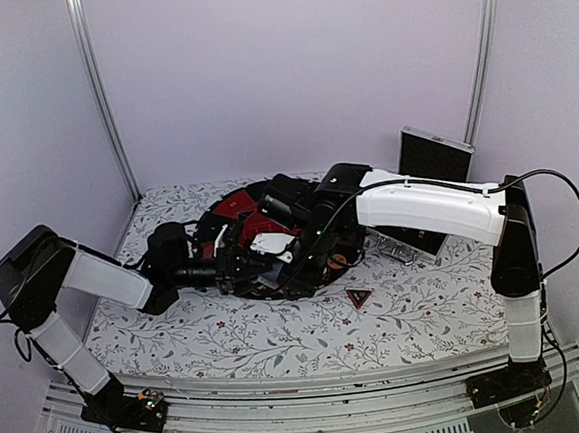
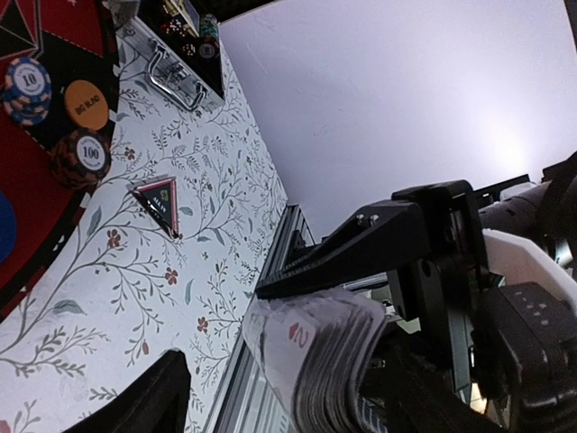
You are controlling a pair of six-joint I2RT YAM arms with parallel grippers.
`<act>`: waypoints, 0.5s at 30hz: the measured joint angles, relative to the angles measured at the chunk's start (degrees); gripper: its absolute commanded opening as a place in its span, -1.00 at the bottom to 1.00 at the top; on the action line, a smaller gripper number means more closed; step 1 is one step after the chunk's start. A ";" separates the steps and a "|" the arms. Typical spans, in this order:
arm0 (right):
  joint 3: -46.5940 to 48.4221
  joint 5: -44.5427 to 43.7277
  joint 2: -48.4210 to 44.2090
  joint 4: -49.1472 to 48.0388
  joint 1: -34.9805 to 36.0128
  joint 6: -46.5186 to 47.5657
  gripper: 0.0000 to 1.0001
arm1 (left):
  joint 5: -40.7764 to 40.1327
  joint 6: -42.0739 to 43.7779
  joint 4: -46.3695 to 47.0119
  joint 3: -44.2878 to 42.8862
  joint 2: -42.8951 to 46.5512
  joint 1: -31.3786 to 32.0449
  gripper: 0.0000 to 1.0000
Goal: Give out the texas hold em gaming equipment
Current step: Pass from the right arm to the left
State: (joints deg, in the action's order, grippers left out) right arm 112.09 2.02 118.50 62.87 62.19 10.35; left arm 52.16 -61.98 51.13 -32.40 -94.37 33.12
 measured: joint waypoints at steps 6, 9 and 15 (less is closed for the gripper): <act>0.02 -0.04 0.09 -0.02 0.00 0.00 0.03 | 0.13 4.15 -5.40 -3.08 -0.04 0.63 0.14; 0.02 -0.15 0.13 0.07 0.00 0.00 0.03 | 0.11 6.34 -8.02 -4.28 -0.04 0.63 -0.13; 0.02 -0.44 0.87 0.17 0.00 0.15 0.02 | 0.79 9.55 -11.72 -6.03 -0.04 0.74 -0.93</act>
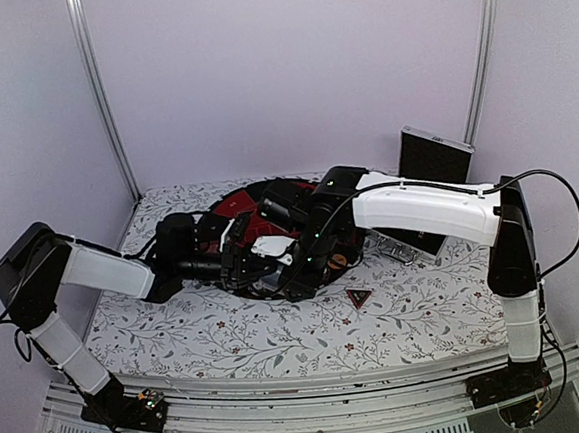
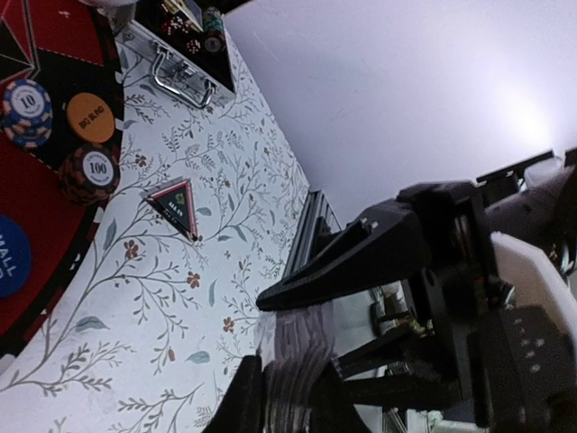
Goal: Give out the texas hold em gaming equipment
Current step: Pass from the right arm to the left
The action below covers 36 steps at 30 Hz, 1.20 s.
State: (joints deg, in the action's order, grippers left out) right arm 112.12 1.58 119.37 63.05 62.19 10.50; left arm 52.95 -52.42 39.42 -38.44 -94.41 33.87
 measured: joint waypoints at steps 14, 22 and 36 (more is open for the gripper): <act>-4.44 -3.32 -3.30 -6.73 0.02 -0.79 0.98 | -2.71 2.25 1.03 4.50 6.34 -0.20 -1.00; -30.67 19.06 -29.55 -37.11 -10.03 -10.27 0.89 | -7.78 5.35 3.34 6.23 22.05 -1.16 -1.00; -38.01 40.22 -23.10 -73.35 -10.38 -30.21 0.35 | -13.73 10.40 3.76 6.25 31.93 -1.16 -1.00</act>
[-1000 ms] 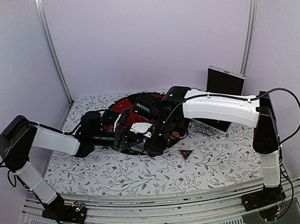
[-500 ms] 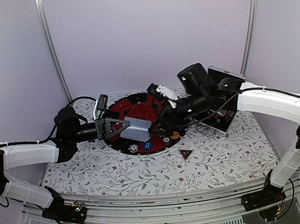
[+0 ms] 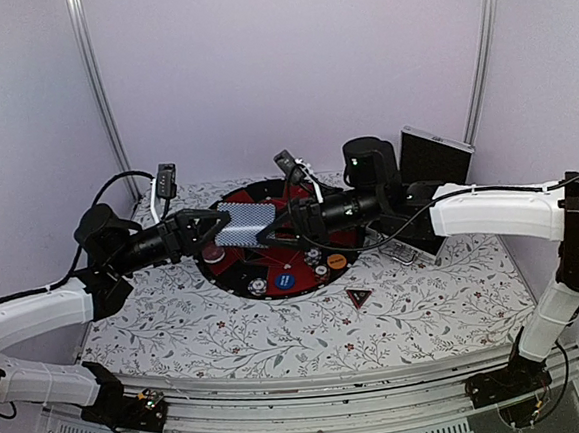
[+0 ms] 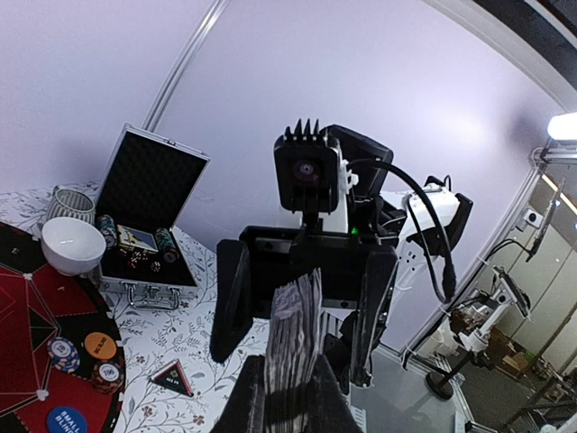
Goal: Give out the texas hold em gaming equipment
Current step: Pass from the right arm to the left, then pass from the left arm to the right
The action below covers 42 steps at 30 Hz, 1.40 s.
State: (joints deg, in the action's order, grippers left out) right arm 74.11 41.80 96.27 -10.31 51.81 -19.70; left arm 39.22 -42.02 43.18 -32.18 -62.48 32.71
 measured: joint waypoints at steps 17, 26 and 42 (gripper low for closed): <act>4.00 4.28 2.60 1.88 0.55 -3.50 -0.96 | -0.31 7.91 -4.37 -0.31 2.97 0.22 0.42; 14.27 0.17 2.91 22.84 -2.84 -3.19 -0.96 | -18.32 53.51 -32.92 -8.44 14.36 9.09 0.96; 20.72 2.49 11.93 34.36 0.00 -3.85 -0.96 | -32.17 88.50 -52.85 -15.10 2.91 15.15 0.97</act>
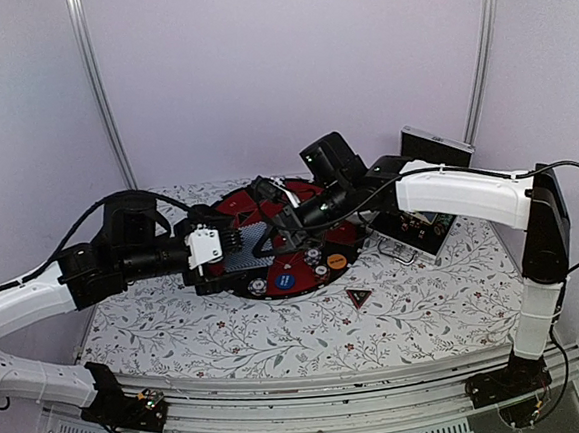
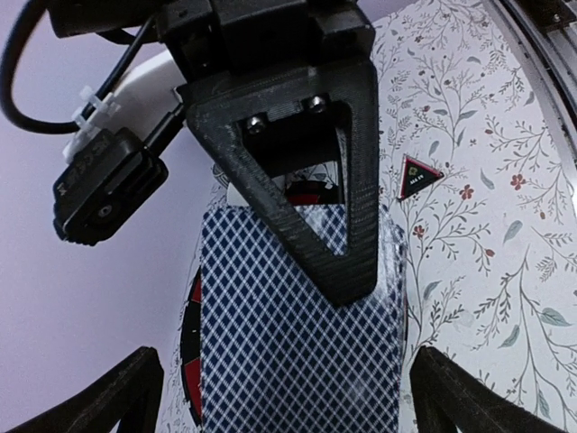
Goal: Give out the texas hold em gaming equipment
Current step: Pass from the left arm to the right, then pass from the right arm to the left
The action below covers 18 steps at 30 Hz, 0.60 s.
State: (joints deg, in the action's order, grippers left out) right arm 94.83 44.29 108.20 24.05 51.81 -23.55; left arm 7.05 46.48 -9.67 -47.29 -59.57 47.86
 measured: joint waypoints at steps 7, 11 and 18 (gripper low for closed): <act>2.49 2.56 2.27 0.04 1.09 0.00 -0.96 | -0.26 0.44 -1.64 -0.24 -1.36 0.15 0.80; 2.73 3.23 2.95 -0.07 1.22 -0.07 -0.95 | -1.11 0.90 -1.84 -0.24 -2.80 0.28 0.63; 3.08 3.52 3.10 -0.44 1.25 -0.46 -0.95 | -3.67 0.81 -1.31 -0.24 -3.39 1.03 0.52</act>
State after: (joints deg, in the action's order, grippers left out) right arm 97.91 47.81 111.31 23.62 53.06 -24.01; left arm 3.38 47.29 -10.98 -47.53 -62.96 48.88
